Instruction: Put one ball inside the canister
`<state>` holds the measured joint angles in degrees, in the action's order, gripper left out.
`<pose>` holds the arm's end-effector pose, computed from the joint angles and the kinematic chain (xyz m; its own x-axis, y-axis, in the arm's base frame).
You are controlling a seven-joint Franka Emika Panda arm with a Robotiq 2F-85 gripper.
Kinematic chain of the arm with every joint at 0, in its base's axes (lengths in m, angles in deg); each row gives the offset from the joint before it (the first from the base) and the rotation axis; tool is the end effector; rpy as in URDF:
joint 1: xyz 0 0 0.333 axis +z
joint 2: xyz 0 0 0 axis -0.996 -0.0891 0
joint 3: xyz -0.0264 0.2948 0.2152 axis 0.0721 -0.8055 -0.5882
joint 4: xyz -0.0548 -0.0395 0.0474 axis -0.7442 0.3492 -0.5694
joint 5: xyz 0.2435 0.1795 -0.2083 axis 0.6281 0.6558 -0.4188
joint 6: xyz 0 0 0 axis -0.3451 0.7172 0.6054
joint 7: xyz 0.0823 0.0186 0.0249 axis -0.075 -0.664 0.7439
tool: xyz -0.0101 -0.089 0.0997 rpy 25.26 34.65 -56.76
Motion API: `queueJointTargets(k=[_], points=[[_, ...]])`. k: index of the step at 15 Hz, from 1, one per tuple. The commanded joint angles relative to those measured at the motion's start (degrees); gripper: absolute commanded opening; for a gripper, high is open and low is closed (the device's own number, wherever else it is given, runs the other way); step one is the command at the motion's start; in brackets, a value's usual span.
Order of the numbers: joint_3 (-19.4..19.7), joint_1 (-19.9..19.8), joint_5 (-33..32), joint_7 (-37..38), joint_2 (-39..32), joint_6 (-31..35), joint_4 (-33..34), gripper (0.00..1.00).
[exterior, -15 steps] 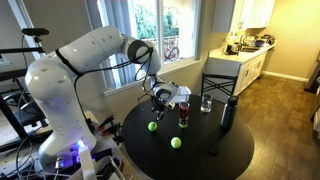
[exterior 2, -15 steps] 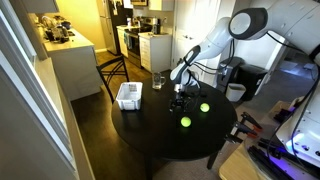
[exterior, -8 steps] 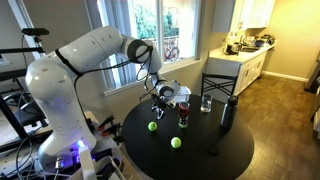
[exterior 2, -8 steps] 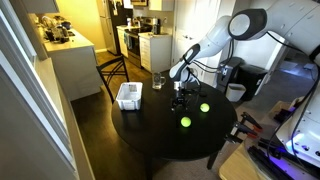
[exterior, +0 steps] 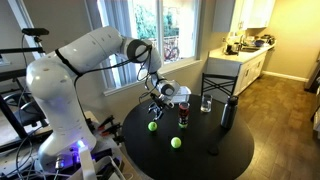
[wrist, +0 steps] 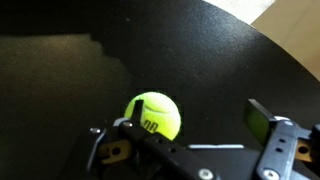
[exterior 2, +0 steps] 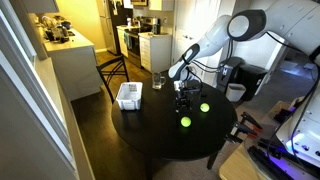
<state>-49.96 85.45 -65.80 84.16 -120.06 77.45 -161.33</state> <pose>0.6049 0.0796 -0.0223 0.7945 -0.0341 -0.6063 -0.1905 -0.9620 -0.1955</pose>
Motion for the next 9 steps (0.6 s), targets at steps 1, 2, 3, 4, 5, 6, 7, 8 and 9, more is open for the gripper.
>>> queueJointTargets(k=[1,2,3,4,5,6,7,8,9], points=[[2.5,3.32,-3.86,2.7,-1.86,2.43,0.8,1.0],[3.13,4.16,-5.09,3.07,-2.48,3.29,0.91,1.0],[3.42,4.73,-5.82,3.46,-3.11,3.83,1.04,1.0],[3.75,5.36,-6.56,3.88,-3.85,4.46,1.27,1.0],[3.93,5.87,-7.13,4.41,-4.38,4.79,1.44,1.0],[3.99,6.31,-7.51,4.72,-4.92,5.56,1.58,1.0],[3.98,6.66,-7.75,5.02,-5.34,6.35,1.76,1.0],[3.89,6.92,-7.91,5.19,-5.97,7.46,2.19,1.0],[3.85,7.18,-8.04,5.37,-6.29,8.3,2.4,1.0]])
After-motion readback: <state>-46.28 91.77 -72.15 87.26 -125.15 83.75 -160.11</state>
